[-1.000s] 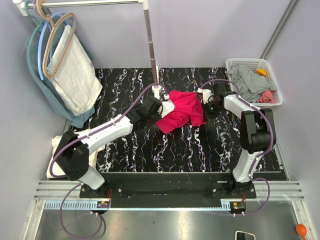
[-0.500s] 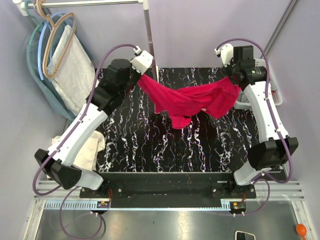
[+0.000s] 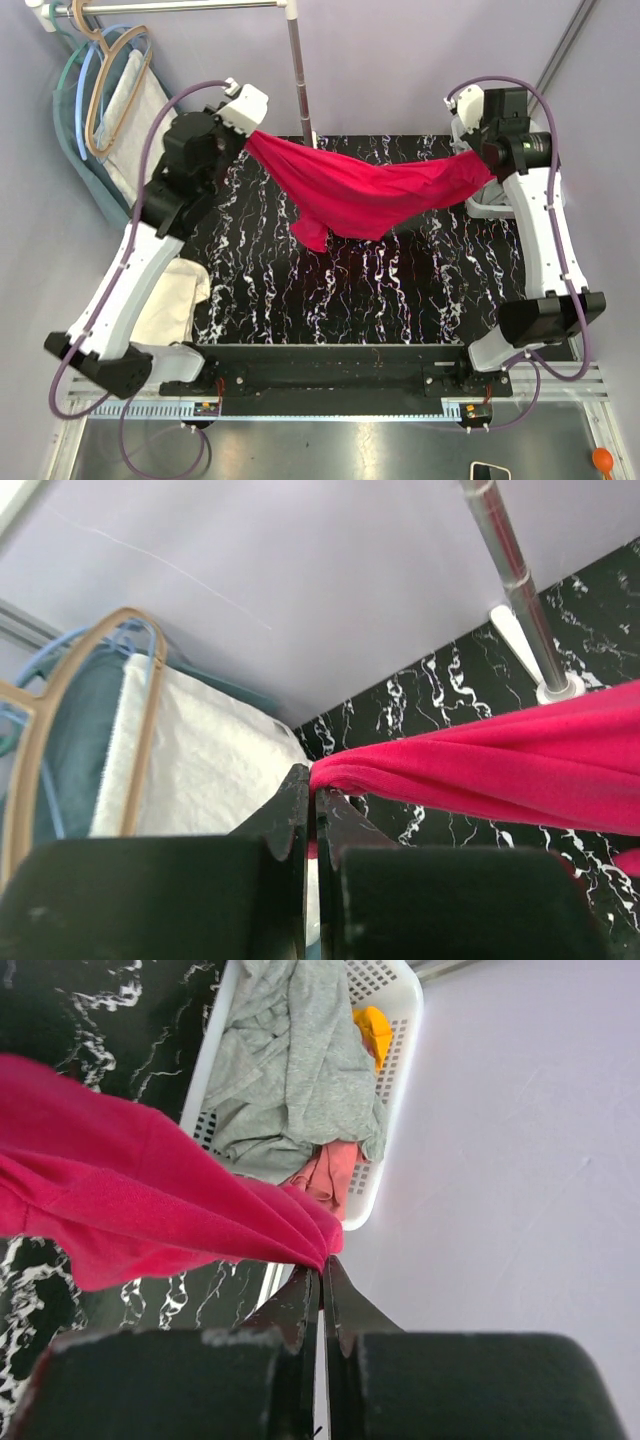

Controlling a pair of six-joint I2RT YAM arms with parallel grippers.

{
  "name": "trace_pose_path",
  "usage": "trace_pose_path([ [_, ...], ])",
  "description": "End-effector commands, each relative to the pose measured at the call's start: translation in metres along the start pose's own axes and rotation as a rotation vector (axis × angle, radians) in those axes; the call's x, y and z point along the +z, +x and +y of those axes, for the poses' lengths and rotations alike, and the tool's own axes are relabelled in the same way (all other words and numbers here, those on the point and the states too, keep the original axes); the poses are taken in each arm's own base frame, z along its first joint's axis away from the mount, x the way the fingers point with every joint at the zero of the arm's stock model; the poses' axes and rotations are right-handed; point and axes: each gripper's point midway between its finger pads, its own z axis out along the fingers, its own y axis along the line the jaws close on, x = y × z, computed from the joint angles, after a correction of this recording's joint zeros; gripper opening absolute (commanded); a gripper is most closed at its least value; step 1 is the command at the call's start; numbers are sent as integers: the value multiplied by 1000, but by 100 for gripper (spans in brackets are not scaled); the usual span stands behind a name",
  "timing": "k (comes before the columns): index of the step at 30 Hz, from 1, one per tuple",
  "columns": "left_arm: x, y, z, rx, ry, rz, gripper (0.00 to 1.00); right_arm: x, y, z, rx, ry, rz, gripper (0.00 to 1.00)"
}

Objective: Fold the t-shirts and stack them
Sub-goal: Flatten the tshirt out

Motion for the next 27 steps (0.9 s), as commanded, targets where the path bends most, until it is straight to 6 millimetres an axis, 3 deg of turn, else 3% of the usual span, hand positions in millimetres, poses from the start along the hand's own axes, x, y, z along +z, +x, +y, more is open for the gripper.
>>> trace_pose_path([
  [1,-63,-36,44,-35,-48,-161,0,-59,1,-13,9,-10,-112,0],
  [10,-145,-57,57,-103,48,-352,0,-127,10,-19,16,-14,-254,0],
  [13,-158,-57,58,-123,67,-376,0,-148,14,-27,24,12,-277,0],
  [16,-152,-52,52,-104,76,-357,0,-154,13,-32,26,26,-289,0],
  [18,-137,-46,46,-83,73,-323,0,-147,11,-31,27,25,-278,0],
  [21,-111,-41,35,-47,63,-303,0,-118,8,-21,18,2,-241,0],
  [27,-29,0,-23,26,113,-184,0,-28,1,23,3,-86,-163,0],
])
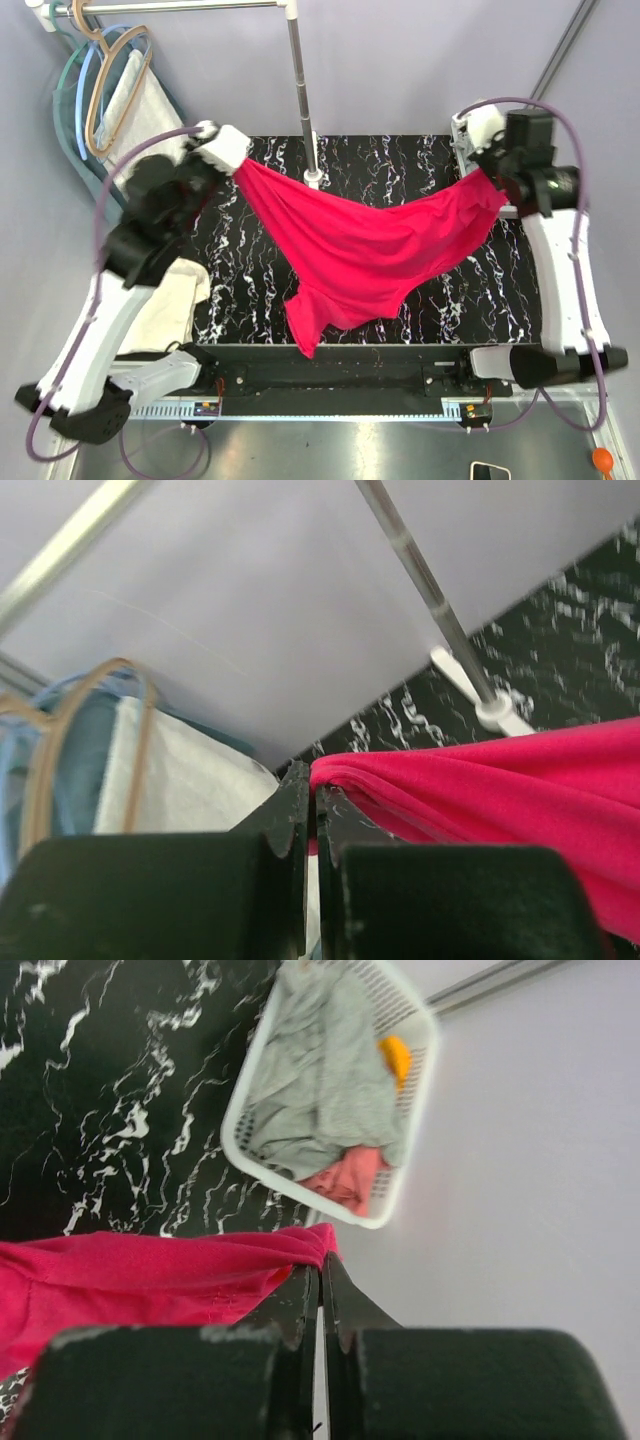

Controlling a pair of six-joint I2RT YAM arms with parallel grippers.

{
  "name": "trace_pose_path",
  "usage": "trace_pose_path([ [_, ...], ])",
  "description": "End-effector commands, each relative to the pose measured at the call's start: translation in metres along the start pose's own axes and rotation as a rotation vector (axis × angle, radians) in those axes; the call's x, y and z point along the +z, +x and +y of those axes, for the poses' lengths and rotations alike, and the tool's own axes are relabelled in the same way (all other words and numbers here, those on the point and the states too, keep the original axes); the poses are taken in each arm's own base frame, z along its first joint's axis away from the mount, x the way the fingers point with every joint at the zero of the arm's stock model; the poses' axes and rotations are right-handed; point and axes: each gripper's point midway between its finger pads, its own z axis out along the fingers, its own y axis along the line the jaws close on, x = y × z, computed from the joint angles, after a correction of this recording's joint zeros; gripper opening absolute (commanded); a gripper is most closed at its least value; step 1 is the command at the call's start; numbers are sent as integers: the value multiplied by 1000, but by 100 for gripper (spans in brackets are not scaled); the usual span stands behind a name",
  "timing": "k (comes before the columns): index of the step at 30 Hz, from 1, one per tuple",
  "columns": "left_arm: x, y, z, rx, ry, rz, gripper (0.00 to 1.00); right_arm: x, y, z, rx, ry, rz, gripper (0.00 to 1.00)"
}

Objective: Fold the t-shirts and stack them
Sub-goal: Flatten the tshirt out

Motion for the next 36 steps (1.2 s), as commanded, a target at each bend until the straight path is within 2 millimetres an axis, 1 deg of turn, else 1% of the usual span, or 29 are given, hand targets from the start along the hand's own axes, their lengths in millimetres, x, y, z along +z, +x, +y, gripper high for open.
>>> trace_pose_path([
  [1,64,39,-32,47,21,61,0,86,5,29,-32,-61,50,0],
  [2,74,47,-40,47,33,74,0,99,6,34,-29,-66,59,0],
  [3,93,59,-52,48,47,97,0,113,10,39,-23,-73,75,0],
  [4,102,68,-60,51,60,114,0,137,12,48,-21,-87,99,0],
  [5,111,76,-66,51,67,131,0,148,14,51,-8,-87,114,2],
  [6,128,89,-77,53,76,161,0,159,15,55,-2,-92,127,20],
  [7,136,94,-81,54,83,172,0,176,17,62,7,-113,149,40],
  [8,149,108,-94,60,106,206,0,182,17,68,27,-132,148,58],
  [9,154,111,-97,51,110,212,0,191,18,77,35,-157,156,73],
  [11,165,123,-108,49,126,233,0,193,15,92,52,-205,143,91],
  [12,167,126,-110,49,129,238,0,191,17,105,43,-237,147,95],
  [13,169,129,-114,45,133,243,0,188,14,116,47,-274,131,95],
  [15,174,137,-118,49,134,253,0,175,16,140,40,-343,125,96],
  [16,175,138,-118,51,134,255,0,163,7,165,6,-406,108,96],
  [17,177,142,-120,59,137,261,0,148,1,174,-1,-430,82,96],
  [18,178,144,-123,62,139,267,0,131,-4,209,-48,-518,70,95],
  [21,180,151,-126,69,143,284,0,87,-14,263,-70,-695,25,95],
  [22,181,153,-127,71,144,288,0,68,-22,288,-98,-757,9,93],
  [23,181,153,-127,70,145,288,0,59,-22,301,-110,-794,14,92],
  [25,183,155,-129,62,146,294,0,38,-21,330,-122,-882,39,89],
  [26,183,157,-130,62,150,301,0,26,-20,352,-154,-934,49,87],
  [28,182,160,-131,58,153,311,0,10,-18,375,-169,-984,61,86],
  [29,181,162,-132,57,152,317,0,-5,-12,396,-222,-1020,58,85],
  [31,180,165,-132,60,152,324,0,-13,-6,413,-272,-1019,53,85],
  [32,178,166,-133,68,152,329,0,-27,4,432,-331,-1046,55,84],
  [33,178,168,-132,74,149,333,0,-30,5,440,-343,-1043,45,84],
  [34,178,169,-131,84,148,335,0,-37,10,449,-363,-1055,51,84],
  [35,177,172,-132,93,147,342,0,-39,17,458,-387,-1063,68,84],
  [36,178,174,-131,99,143,345,0,-48,20,470,-418,-1077,56,82],
])
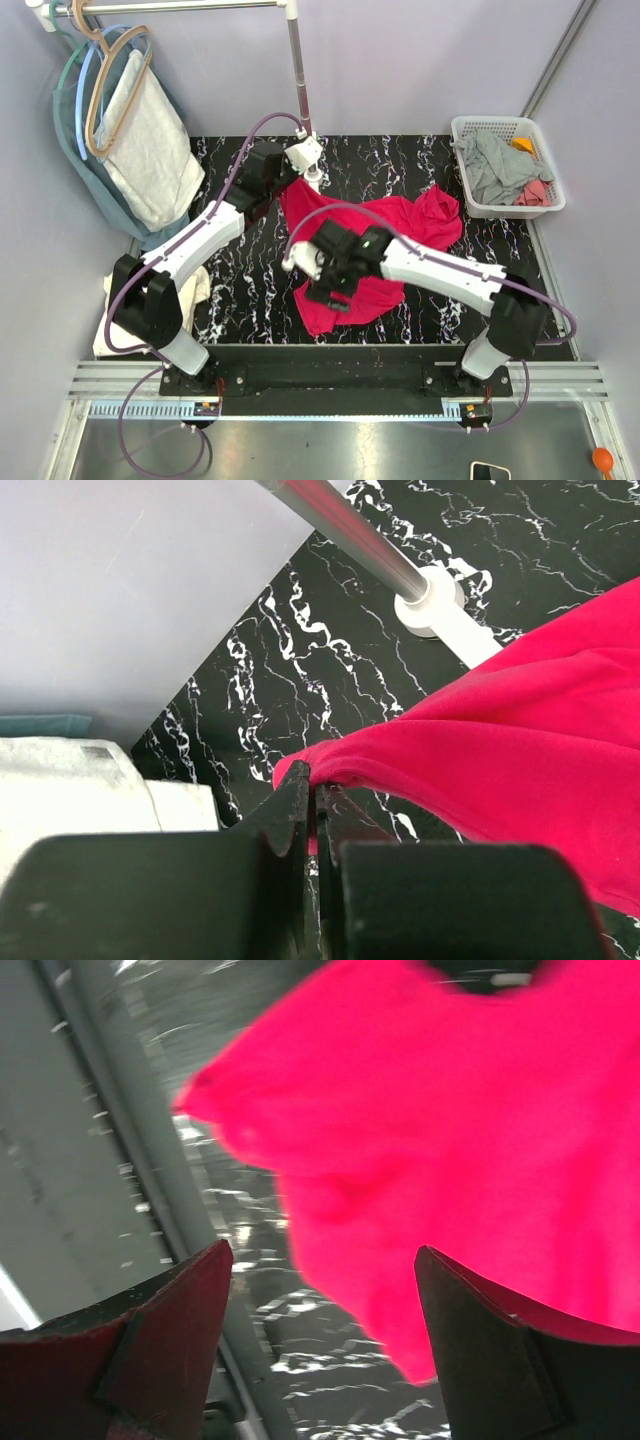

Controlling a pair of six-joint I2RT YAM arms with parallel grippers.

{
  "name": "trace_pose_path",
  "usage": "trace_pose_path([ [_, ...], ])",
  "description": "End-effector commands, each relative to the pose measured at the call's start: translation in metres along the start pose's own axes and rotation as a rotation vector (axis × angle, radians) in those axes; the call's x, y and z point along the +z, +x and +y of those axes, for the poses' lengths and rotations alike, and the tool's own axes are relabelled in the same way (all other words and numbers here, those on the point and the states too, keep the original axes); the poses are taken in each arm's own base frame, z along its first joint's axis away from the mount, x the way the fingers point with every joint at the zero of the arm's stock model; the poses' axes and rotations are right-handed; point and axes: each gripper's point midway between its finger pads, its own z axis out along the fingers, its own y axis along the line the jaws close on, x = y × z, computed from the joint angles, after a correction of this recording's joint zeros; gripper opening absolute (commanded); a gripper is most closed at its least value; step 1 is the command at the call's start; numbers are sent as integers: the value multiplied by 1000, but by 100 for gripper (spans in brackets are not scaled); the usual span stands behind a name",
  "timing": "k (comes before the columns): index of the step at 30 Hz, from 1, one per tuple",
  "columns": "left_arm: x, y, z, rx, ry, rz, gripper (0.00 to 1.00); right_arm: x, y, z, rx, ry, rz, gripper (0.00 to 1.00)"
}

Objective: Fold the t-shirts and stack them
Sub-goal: Flatten the tshirt out

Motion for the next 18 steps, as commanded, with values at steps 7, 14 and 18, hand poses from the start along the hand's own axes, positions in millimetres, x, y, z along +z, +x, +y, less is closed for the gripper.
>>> trace_pose_path([
  [7,5,3,19,-4,-66,-11,0,51,-1,68,-91,-77,64,80],
  [14,6,11,13,-2,-56,-1,0,76,1,72,-115,-96,78,77],
  [18,7,14,11,1,-50,2,0,83,-1,74,-120,-109,75,76],
])
